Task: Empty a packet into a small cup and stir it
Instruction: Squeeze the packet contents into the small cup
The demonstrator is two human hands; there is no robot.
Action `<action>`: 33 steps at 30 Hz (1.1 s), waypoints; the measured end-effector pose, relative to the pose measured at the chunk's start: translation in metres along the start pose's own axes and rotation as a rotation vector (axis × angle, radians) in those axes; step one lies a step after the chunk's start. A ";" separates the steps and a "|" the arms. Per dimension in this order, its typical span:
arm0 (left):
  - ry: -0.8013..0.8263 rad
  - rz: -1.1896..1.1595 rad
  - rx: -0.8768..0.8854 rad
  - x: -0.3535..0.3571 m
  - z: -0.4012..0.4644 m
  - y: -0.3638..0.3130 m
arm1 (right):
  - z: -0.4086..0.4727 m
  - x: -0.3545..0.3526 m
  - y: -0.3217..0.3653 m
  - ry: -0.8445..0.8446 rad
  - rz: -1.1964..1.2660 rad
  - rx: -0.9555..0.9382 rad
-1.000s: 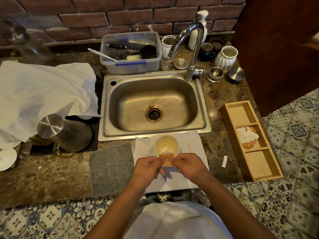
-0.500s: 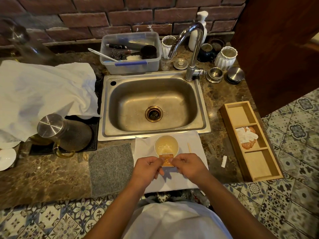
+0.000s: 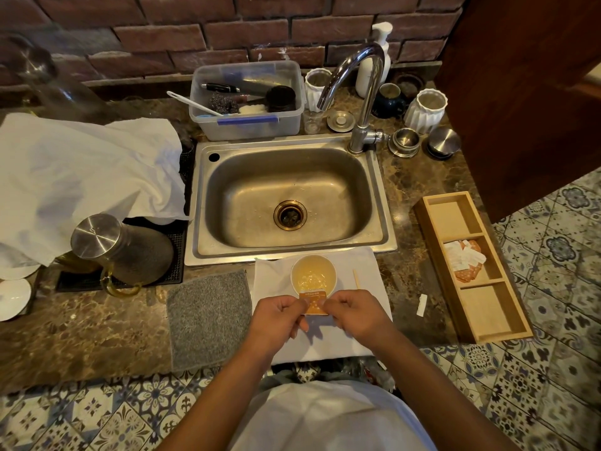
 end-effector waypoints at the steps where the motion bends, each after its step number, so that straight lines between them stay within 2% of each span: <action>1: -0.002 -0.001 0.000 0.000 0.001 0.000 | 0.000 0.000 0.000 -0.001 0.004 0.003; 12: -0.001 -0.043 -0.044 0.001 0.004 0.003 | -0.001 -0.002 0.001 0.004 0.054 -0.003; 23: 0.005 -0.116 -0.078 0.001 0.006 0.004 | 0.003 -0.001 0.001 0.051 0.208 0.064; 33: 0.017 -0.109 -0.049 0.000 0.006 0.004 | 0.002 -0.001 0.002 0.026 0.248 0.103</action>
Point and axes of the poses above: each hand's wrist, its own z-axis towards the middle knuckle, its own x-axis out of the palm, y = z × x, the point moved 4 cm from there along z, towards the middle knuckle, and after that the axes turned 2 degrees about x, right-handed, at the moved point
